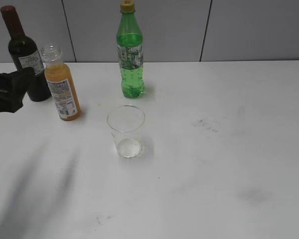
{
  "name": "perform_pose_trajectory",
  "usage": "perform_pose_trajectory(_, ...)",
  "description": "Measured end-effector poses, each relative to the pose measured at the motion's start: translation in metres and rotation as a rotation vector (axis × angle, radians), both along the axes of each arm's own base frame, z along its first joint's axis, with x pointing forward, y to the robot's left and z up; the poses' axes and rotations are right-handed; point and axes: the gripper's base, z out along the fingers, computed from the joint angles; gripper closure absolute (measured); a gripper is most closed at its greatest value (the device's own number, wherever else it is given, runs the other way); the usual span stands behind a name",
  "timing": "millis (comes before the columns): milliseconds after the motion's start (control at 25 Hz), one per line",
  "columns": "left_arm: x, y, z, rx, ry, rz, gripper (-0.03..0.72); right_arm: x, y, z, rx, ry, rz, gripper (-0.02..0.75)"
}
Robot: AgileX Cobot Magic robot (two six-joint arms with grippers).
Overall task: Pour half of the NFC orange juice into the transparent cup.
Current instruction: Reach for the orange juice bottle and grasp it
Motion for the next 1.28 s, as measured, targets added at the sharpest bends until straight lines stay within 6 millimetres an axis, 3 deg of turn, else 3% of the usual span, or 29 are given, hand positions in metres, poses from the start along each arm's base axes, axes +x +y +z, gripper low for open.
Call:
perform_pose_trajectory(680,0.031,-0.018,-0.069,0.058,0.101,-0.089,0.078,0.000,0.000,0.000,0.000,0.000,0.000,0.168)
perform_pose_trajectory(1280,0.087,-0.030,-0.095,0.002,0.156,-0.020,0.078,0.000,0.000,0.000,0.000,0.000,0.000,0.168)
